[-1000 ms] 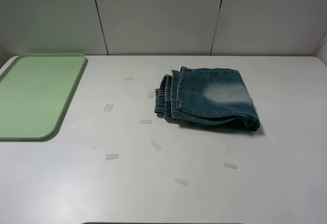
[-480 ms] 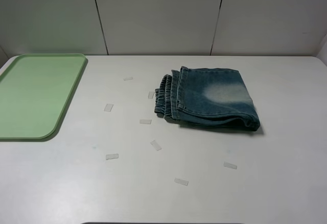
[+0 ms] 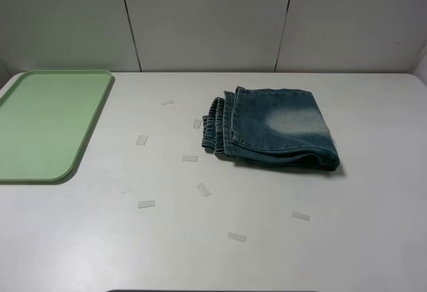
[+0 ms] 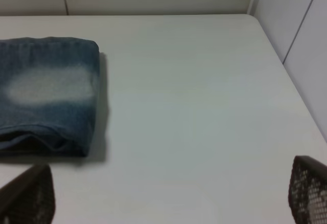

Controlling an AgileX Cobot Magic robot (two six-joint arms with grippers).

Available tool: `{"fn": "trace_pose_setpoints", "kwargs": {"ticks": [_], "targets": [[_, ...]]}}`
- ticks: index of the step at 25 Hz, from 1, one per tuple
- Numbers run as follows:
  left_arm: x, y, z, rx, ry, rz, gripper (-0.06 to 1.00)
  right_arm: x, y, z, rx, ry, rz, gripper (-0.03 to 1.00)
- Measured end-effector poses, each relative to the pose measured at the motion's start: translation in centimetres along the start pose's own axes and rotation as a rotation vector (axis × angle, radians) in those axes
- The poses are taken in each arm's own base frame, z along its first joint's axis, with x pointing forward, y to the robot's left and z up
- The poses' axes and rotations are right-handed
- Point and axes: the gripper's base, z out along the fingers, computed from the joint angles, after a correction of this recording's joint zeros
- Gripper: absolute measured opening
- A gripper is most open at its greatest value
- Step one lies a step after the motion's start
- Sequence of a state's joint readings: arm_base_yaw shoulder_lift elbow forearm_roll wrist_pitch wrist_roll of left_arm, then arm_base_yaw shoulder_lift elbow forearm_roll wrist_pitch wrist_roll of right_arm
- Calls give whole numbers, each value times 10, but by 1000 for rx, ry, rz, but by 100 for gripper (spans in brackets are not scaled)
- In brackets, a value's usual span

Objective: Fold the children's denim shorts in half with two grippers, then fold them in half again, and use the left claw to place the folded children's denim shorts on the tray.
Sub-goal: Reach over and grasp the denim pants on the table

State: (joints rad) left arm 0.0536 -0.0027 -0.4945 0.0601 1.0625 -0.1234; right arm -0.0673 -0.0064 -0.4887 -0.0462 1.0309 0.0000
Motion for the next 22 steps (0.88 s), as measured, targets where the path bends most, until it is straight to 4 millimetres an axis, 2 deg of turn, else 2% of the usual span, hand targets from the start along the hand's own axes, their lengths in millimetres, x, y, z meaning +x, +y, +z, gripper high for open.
{"fn": "trace_pose_setpoints", "kwargs": {"ticks": [22], "targets": [[0,0,0,0,0,0,91,0,0,0,0,0,0,69]]}}
